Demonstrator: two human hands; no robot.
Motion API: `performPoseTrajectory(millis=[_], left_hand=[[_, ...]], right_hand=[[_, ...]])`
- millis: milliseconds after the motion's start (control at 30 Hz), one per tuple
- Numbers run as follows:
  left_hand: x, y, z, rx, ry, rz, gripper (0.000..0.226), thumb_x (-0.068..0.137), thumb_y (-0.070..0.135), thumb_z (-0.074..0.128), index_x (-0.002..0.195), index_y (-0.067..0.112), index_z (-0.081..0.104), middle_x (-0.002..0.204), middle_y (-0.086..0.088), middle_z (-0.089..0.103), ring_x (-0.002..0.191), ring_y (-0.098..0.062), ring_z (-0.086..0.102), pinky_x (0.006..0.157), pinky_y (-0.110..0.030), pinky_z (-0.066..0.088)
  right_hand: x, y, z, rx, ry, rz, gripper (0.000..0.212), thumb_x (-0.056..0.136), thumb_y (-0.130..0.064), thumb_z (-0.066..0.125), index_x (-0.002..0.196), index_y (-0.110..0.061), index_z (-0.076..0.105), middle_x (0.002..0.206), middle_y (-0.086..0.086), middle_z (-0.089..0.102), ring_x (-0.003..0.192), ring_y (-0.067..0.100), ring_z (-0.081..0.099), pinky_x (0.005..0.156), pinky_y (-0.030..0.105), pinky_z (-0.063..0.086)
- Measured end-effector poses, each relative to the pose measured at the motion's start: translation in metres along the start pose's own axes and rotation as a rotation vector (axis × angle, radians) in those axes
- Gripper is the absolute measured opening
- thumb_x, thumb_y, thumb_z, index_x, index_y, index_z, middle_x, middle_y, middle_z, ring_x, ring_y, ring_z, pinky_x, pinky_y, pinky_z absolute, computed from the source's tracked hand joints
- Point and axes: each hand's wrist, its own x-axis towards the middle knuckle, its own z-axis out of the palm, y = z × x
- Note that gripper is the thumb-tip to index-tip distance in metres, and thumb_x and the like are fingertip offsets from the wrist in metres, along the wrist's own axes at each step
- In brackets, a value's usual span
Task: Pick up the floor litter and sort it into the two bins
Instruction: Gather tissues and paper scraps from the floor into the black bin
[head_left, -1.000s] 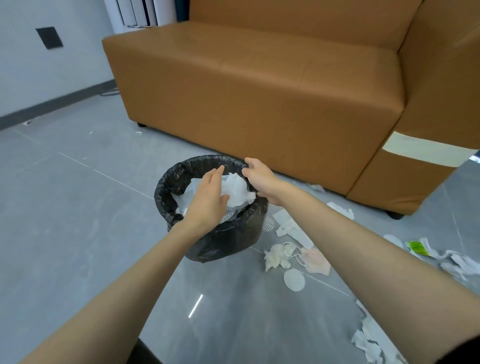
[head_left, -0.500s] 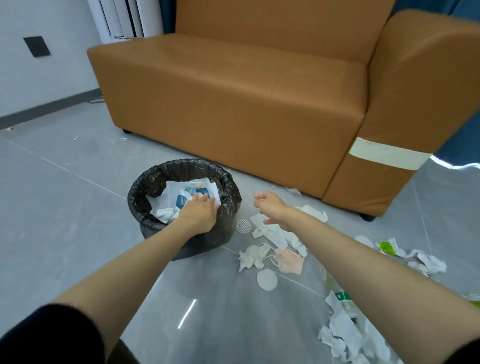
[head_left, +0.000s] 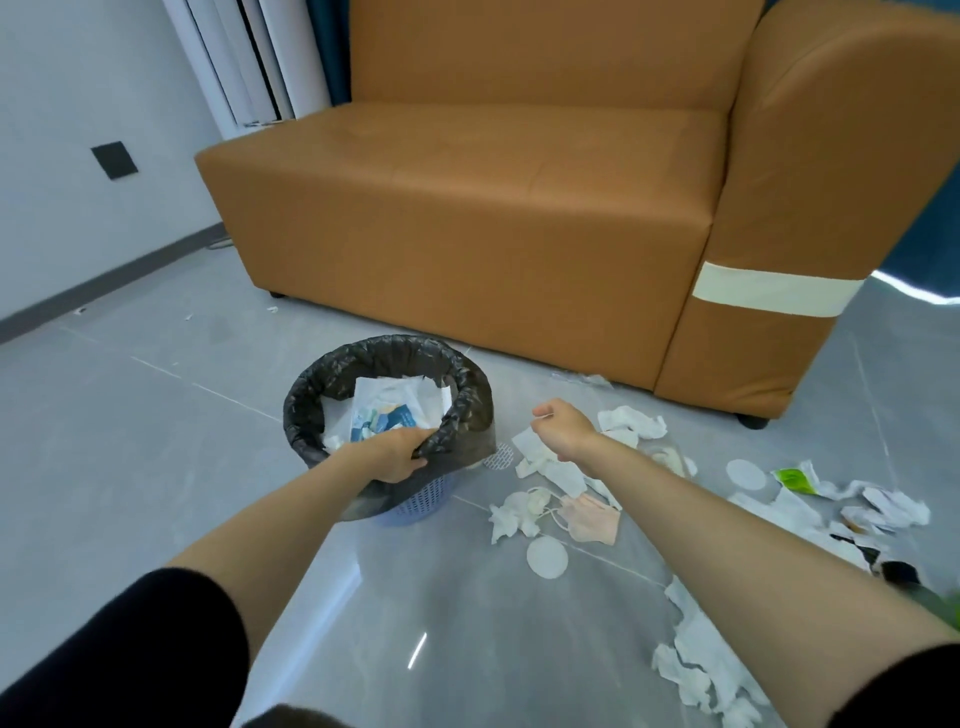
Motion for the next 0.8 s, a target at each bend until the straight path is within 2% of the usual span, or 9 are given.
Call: performPoseTrajectory(millis=[67,133,233,367,500,567,600,700,800], left_hand=[[0.0,-0.005,0.006,0.029,0.05,0.003,0.059,0.097,0.018,0.044,0.149,0.019,0.016,0.151,-0.009,0.03,0.137,-0.033,0.03,0.113,-0.04,0.025],[-0.002,-0.001,0.011,0.088,0.154,-0.018,0.073,0.095,0.018,0.049,0.15,0.024,0.002,0.155,-0.006,0.016,0.143,-0.036,0.011,0.115,-0.05,0.017],[-0.002,0.016,0.011,0.147,0.382,0.027,0.091,0.089,0.026,0.057,0.149,0.016,-0.01,0.158,-0.005,-0.001,0.145,-0.033,-0.005,0.117,-0.05,0.005],[0.0,0.035,0.012,0.131,0.566,0.227,0.085,0.09,0.024,0.056,0.15,0.012,-0.003,0.159,-0.003,-0.003,0.146,-0.023,-0.004,0.118,-0.036,-0.001],[0.003,0.044,0.038,0.095,0.643,0.482,0.069,0.086,0.0,0.052,0.147,0.007,0.019,0.154,-0.006,0.021,0.145,-0.022,0.017,0.116,-0.027,0.01],[0.009,0.042,0.057,0.117,0.656,0.604,0.074,0.075,-0.01,0.059,0.143,0.004,0.032,0.148,-0.01,0.036,0.137,-0.025,0.035,0.111,-0.027,0.024],[0.01,0.042,0.065,0.098,0.627,0.619,0.078,0.073,-0.012,0.058,0.144,0.006,0.031,0.149,-0.009,0.034,0.137,-0.023,0.035,0.11,-0.026,0.027],[0.02,0.046,0.089,-0.006,0.487,0.532,0.075,0.084,-0.004,0.052,0.148,0.017,0.019,0.156,0.002,0.018,0.14,-0.017,0.026,0.108,-0.028,0.033],[0.045,0.05,0.116,-0.069,0.37,0.44,0.07,0.088,0.003,0.053,0.148,0.013,0.018,0.156,-0.001,0.015,0.139,-0.021,0.029,0.107,-0.036,0.036]], right_hand=[[-0.002,0.008,-0.002,0.031,0.029,0.008,0.036,0.094,-0.015,0.041,0.13,-0.014,0.047,0.138,0.006,0.045,0.123,0.025,0.045,0.084,0.028,0.037],[-0.003,0.018,-0.001,0.047,0.059,0.021,0.036,0.093,-0.012,0.04,0.128,-0.015,0.049,0.135,0.006,0.048,0.118,0.024,0.048,0.082,0.027,0.037],[0.0,0.028,0.004,0.056,0.114,0.043,0.036,0.092,-0.011,0.039,0.127,-0.013,0.05,0.134,0.008,0.05,0.109,0.022,0.049,0.085,0.029,0.041],[0.007,0.039,0.019,0.026,0.139,0.091,0.038,0.093,-0.008,0.038,0.129,-0.01,0.049,0.137,0.008,0.048,0.125,0.027,0.045,0.101,0.031,0.039],[0.015,0.057,0.044,-0.015,0.127,0.123,0.038,0.093,-0.009,0.043,0.131,-0.008,0.047,0.138,0.011,0.048,0.126,0.028,0.046,0.103,0.031,0.038],[0.019,0.069,0.055,-0.062,0.115,0.137,0.037,0.093,-0.01,0.044,0.13,-0.009,0.047,0.136,0.01,0.05,0.124,0.028,0.048,0.103,0.033,0.039],[0.019,0.075,0.058,-0.082,0.113,0.143,0.037,0.092,-0.009,0.045,0.129,-0.009,0.047,0.135,0.01,0.05,0.123,0.027,0.048,0.101,0.031,0.039],[0.025,0.097,0.069,-0.182,0.085,0.141,0.039,0.089,-0.01,0.05,0.128,-0.012,0.047,0.134,0.008,0.05,0.123,0.026,0.048,0.097,0.03,0.039],[0.029,0.12,0.075,-0.338,0.039,0.122,0.046,0.087,-0.022,0.056,0.132,-0.017,0.045,0.138,0.009,0.043,0.129,0.031,0.038,0.103,0.037,0.036]])
